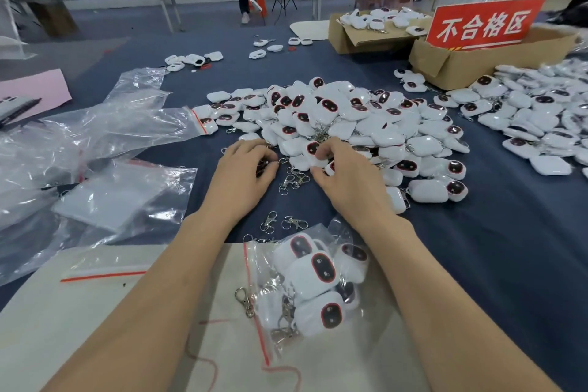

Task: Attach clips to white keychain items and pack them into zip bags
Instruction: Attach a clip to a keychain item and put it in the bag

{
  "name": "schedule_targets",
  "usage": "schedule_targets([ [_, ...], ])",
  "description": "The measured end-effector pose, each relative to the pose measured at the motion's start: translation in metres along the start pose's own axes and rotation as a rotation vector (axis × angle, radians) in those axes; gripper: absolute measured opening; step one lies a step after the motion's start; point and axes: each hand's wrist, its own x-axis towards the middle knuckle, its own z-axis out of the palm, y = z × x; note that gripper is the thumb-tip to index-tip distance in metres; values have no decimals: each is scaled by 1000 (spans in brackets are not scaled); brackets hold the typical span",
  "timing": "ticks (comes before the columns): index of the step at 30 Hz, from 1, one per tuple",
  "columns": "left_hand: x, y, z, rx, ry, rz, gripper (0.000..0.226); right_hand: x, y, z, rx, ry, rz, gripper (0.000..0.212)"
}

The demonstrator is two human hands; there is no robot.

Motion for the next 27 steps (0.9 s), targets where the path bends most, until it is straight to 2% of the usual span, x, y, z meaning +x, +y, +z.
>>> schedule_targets([
  [5, -19, 13, -6, -79, -2, -6, 34, 0, 1, -5, 281, -88, 6, 29],
  [7, -26, 21, -9, -209, 12, -14, 34, 0, 1, -4, 372, -146, -20, 35],
  [10, -31, 35, -13, -532, -37, -122, 30, -2, -2, 2, 464, -207, -70, 49],
  [13, -35, 40, -9, -631, -6, -167, 27, -1, -3, 6, 485, -204, -72, 60],
  [18, -35, 37, -6, -686, 18, -146, 18, -1, -4, 4, 534, -167, -90, 36],
  [22, -36, 34, -6, -705, -1, -151, 19, -3, -6, 0, 654, -181, -53, 43],
  [27, -37, 34, -7, -671, -23, -126, 18, -4, -2, 0, 786, -205, -5, 30],
])
